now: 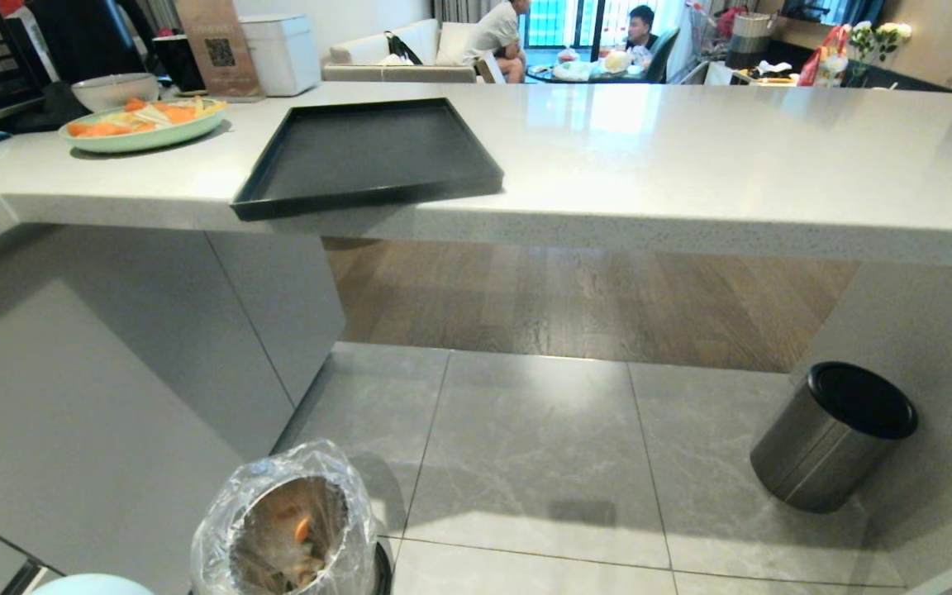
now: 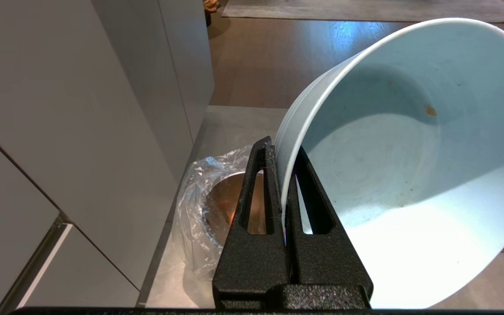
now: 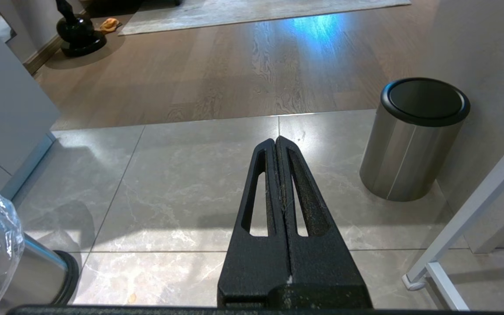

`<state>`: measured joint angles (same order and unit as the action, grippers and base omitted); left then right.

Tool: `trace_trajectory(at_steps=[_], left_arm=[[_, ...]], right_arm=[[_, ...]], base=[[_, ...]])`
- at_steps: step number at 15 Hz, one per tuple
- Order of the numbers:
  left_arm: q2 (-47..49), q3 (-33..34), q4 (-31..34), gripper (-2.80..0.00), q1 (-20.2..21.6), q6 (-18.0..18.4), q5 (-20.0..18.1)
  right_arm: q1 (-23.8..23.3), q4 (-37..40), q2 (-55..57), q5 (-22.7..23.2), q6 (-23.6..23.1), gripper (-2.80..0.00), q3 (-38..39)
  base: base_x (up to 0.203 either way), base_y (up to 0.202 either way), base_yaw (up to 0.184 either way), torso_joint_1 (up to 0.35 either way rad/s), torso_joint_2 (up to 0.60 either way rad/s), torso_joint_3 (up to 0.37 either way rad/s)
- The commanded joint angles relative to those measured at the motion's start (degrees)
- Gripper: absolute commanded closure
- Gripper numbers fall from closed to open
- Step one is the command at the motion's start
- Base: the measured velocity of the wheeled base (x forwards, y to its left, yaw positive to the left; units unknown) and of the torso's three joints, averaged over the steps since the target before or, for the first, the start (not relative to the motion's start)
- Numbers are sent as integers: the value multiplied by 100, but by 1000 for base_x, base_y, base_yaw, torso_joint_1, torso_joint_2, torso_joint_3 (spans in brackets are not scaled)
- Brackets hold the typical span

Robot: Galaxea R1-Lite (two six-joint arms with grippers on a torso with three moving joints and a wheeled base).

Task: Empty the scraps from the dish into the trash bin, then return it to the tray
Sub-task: Put the bowl back to the table

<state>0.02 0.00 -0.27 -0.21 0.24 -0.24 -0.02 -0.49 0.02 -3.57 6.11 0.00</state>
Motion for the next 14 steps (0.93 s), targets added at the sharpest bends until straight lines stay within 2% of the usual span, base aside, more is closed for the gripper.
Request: trace_trajectory(at_steps=[1, 6, 14], left_arm=[[4, 0, -6, 0, 3, 2, -2], [-2, 0, -8, 0, 3, 2, -10], [-2, 0, -8, 0, 3, 2, -2]], right_arm=[[2, -4, 5, -3, -2, 0, 0], [2, 5, -2, 6, -83, 0, 0], [2, 5, -2, 14, -92, 0, 0]], base=[[0, 0, 0, 0, 0, 0], [0, 0, 0, -3, -48, -54], [0, 0, 0, 9, -398, -387]])
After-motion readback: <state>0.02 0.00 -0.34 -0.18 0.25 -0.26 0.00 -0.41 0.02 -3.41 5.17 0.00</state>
